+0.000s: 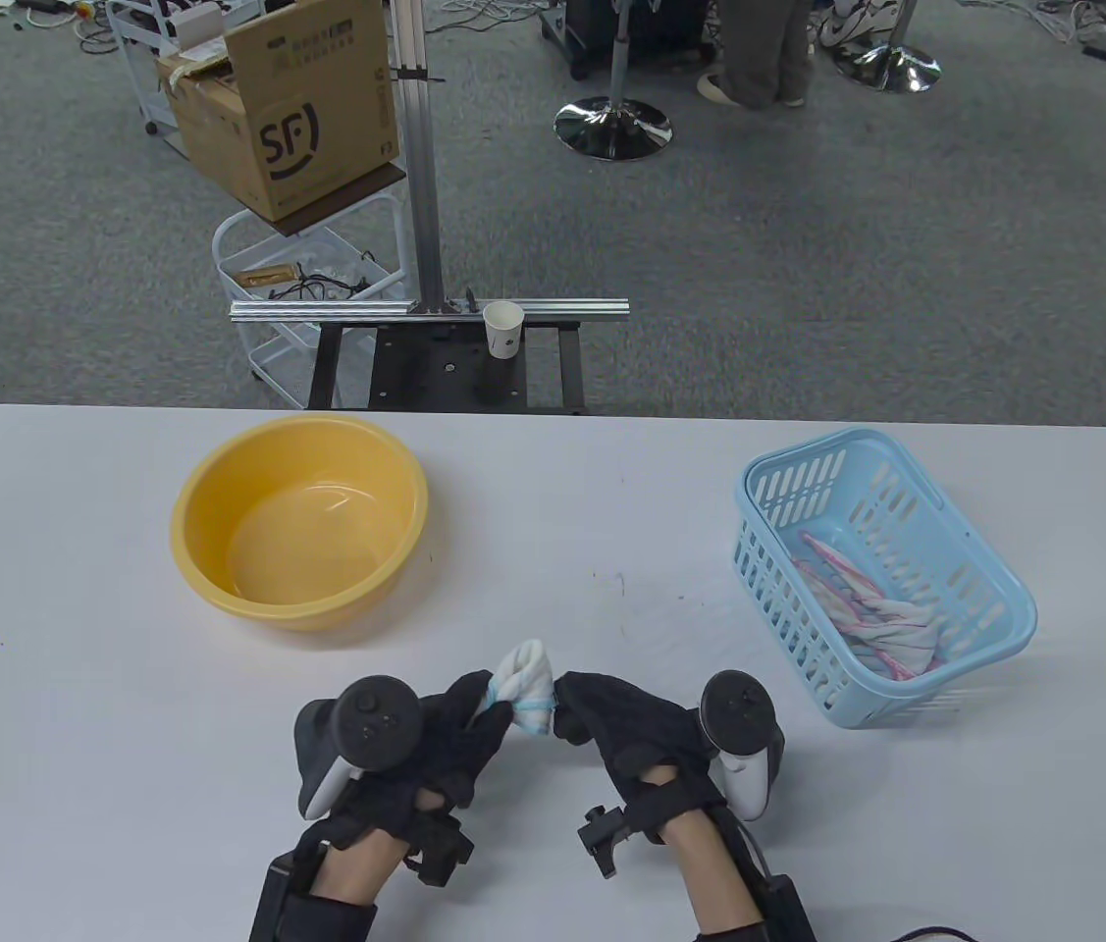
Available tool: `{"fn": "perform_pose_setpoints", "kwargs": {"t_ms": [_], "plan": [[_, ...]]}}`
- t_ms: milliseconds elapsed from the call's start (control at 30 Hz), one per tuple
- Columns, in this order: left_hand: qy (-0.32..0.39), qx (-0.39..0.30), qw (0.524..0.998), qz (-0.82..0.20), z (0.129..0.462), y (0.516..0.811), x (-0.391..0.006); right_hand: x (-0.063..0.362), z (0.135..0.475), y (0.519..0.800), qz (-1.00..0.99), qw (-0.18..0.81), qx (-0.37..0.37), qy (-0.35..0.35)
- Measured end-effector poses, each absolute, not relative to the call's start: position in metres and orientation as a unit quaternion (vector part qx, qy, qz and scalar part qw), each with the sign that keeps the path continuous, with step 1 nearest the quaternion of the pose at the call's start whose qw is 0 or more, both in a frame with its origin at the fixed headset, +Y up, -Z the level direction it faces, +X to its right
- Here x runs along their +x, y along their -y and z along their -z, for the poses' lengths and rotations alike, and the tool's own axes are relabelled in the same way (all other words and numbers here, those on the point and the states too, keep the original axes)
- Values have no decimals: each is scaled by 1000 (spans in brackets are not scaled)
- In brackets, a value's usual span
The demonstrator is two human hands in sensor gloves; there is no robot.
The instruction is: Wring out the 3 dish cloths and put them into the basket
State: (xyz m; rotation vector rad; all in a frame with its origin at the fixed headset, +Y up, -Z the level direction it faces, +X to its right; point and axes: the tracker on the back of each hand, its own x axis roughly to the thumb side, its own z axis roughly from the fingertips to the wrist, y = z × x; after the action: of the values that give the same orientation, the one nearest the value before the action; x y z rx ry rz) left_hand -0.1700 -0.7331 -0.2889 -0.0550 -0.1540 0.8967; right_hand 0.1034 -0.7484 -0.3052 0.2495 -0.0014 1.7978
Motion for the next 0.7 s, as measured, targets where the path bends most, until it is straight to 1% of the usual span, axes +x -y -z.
{"fn": "perform_pose_setpoints", "kwargs": {"t_ms": [67,100,133,167,233,267,333,400,433,500,533,600,633,700], "plan": [[35,-67,846,-527,294,745,-182,96,300,738,-820,544,171,59],[25,-81,824,-560,295,750,-186,92,297,735,-833,513,188,81],[8,-102,784,-613,296,756,-191,86,293,731,-855,458,218,111],[3,-114,761,-638,297,759,-193,82,291,729,-865,424,236,124],[-5,-153,683,-715,298,768,-196,69,283,726,-889,322,286,153],[-6,-164,659,-734,298,771,-197,66,281,725,-893,295,299,163],[-5,-199,592,-781,298,777,-196,54,275,723,-901,211,334,178],[7,-238,546,-803,297,781,-190,45,271,722,-905,145,352,191],[17,-255,531,-808,297,781,-187,44,270,722,-905,134,352,197],[60,-323,503,-800,296,782,-173,42,269,720,-903,96,356,219],[77,-347,500,-790,296,781,-168,43,268,719,-900,88,358,231],[144,-427,495,-743,293,779,-150,46,266,717,-889,78,364,266],[161,-445,499,-726,292,779,-145,47,265,716,-885,80,366,277],[171,-449,503,-719,290,778,-137,51,262,712,-868,94,374,312]]}}
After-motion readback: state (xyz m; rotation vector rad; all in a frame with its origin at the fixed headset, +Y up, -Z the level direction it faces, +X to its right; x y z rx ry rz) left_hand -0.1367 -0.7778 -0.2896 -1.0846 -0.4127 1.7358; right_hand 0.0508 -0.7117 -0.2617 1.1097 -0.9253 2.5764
